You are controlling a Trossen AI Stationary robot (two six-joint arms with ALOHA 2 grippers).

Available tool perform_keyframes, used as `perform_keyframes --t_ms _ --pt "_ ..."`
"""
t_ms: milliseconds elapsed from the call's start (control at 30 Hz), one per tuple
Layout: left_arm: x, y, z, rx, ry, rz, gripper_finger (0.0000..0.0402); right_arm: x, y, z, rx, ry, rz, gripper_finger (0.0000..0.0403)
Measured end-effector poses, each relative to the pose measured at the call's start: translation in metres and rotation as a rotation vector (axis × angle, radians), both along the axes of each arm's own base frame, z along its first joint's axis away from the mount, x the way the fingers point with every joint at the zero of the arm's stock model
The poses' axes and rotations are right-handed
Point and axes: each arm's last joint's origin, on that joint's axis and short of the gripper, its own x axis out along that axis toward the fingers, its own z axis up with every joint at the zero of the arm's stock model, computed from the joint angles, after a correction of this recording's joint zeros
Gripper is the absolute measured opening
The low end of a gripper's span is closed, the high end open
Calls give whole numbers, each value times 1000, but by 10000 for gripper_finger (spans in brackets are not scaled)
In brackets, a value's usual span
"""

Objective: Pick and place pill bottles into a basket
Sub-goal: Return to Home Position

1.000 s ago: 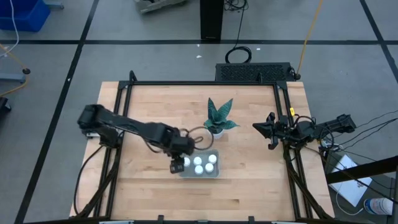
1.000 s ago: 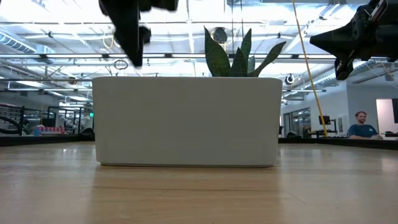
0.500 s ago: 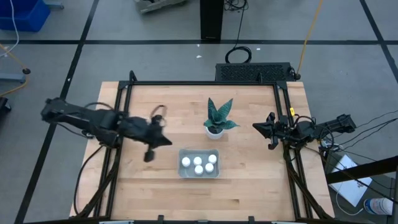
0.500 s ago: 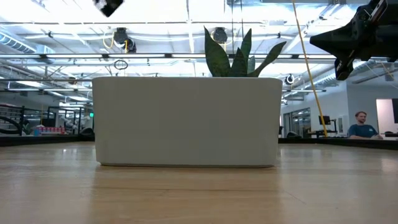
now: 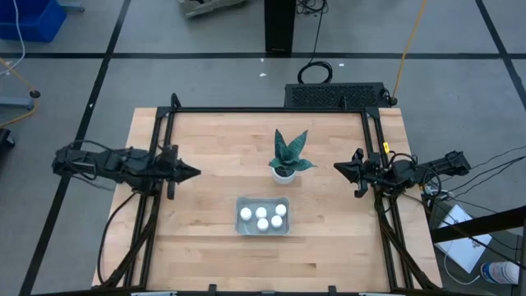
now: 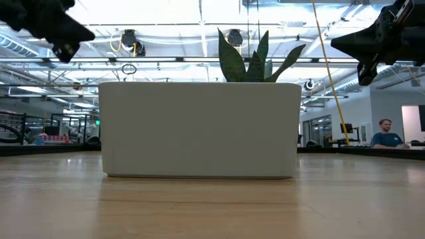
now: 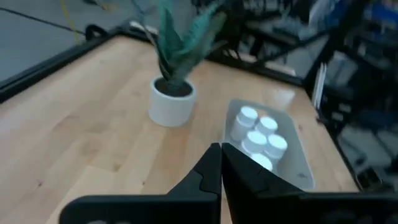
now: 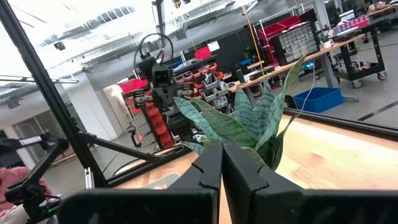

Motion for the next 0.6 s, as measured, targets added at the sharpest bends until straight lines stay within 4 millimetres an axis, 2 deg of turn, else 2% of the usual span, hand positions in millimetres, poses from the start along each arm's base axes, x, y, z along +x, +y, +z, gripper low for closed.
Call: perform_keyframes --t_ms 267,400,600 --pt "-22 5 -27 -49 -121 38 5 0 0 0 0 0 0 4" --pt "-25 6 -41 -60 -145 42 15 0 0 0 0 0 0 4" --pt "-20 5 -57 -25 -110 26 5 0 0 0 0 0 0 4"
